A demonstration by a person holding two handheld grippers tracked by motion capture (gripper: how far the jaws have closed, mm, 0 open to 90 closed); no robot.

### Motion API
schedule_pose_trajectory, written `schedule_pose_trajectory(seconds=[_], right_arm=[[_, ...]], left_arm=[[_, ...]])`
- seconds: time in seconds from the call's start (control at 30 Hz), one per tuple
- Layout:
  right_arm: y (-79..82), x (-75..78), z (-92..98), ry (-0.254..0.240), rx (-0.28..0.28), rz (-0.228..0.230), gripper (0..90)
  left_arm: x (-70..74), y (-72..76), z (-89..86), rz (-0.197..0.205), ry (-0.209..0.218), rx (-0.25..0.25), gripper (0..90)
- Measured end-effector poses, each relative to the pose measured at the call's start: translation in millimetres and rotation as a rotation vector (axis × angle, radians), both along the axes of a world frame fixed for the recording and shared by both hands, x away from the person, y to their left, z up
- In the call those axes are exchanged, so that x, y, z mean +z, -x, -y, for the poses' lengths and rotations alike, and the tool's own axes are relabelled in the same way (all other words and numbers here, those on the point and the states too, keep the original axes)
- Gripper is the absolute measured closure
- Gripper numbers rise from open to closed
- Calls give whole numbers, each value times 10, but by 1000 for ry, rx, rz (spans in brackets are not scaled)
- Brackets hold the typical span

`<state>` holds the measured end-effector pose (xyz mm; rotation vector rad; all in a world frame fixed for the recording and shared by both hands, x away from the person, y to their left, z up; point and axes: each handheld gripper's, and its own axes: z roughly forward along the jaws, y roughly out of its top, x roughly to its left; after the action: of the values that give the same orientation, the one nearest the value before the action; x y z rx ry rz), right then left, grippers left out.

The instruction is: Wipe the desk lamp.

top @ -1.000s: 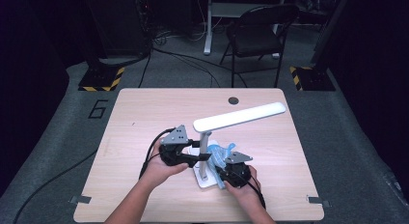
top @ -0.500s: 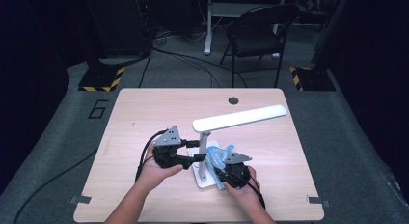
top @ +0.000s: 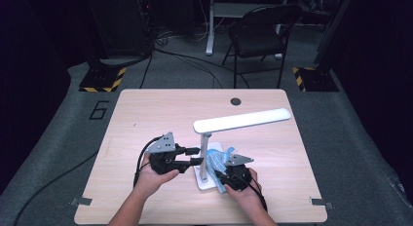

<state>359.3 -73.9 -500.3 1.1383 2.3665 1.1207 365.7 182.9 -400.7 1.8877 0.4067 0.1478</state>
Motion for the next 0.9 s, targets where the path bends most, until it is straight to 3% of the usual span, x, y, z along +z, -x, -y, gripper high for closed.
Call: schedule_pose_trajectory(seconds=[0.13, 0.3, 0.37, 0.43, 0.57, 0.63, 0.9], right_arm=[[15, 5, -53, -25, 23, -26, 669], [62, 30, -136, -3, 56, -24, 675], [61, 35, -138, -1, 65, -21, 676], [51, 55, -122, -17, 77, -50, 678], [8, 59, -92, -24, 121, -37, 679], [15, 87, -85, -25, 136, -58, 682], [37, 146, -68, -42, 173, -64, 686]], left_arm=[[-21, -3, -9, -5, -3, -9, 648], [-26, 3, -11, -4, -9, -14, 683], [-23, -1, -16, -7, -14, -21, 694], [-28, -7, -16, -8, -16, -17, 699], [-32, -6, -11, -10, -20, -17, 700], [-32, -10, -8, -10, -23, -21, 700], [-21, -12, -1, -11, -34, -19, 701]])
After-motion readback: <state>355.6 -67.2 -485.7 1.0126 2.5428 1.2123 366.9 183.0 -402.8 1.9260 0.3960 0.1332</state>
